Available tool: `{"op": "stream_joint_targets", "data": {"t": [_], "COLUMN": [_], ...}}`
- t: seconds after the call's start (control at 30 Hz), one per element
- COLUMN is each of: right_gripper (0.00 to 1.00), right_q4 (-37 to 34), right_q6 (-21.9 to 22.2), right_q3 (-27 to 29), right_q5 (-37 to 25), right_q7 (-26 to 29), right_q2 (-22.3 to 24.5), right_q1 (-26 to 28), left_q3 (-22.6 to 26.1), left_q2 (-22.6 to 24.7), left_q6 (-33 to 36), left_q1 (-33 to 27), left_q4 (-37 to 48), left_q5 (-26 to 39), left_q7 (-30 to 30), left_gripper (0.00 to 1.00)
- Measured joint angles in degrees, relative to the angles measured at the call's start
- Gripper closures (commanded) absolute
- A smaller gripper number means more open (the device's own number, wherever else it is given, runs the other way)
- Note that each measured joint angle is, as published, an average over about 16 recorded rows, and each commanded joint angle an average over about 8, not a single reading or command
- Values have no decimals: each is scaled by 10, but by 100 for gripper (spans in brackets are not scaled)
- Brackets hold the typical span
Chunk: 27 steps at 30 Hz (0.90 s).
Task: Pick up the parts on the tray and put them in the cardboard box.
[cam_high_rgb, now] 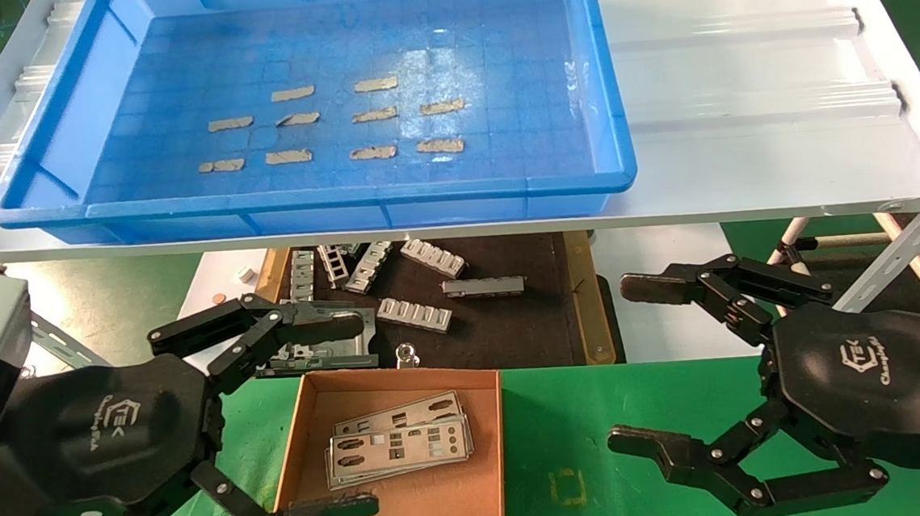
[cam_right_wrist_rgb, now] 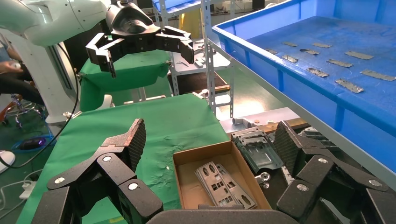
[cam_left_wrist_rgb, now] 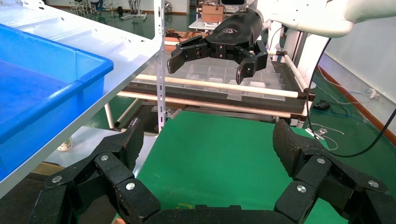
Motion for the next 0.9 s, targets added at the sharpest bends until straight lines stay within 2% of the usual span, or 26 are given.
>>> {"op": "stream_joint_targets", "data": {"t": [0.9], "right_gripper": [0], "right_q4": [0], "right_q6": [0], "right_q3": [0], "right_q5": [0], "right_q7": [0], "right_q2": [0], "right_q1": [0], "left_q3": [0], "left_q2": [0], "left_q6": [0], "left_q1": [0], "left_q4": [0], "left_q5": [0], "left_q7": [0], "left_gripper": [0]}}
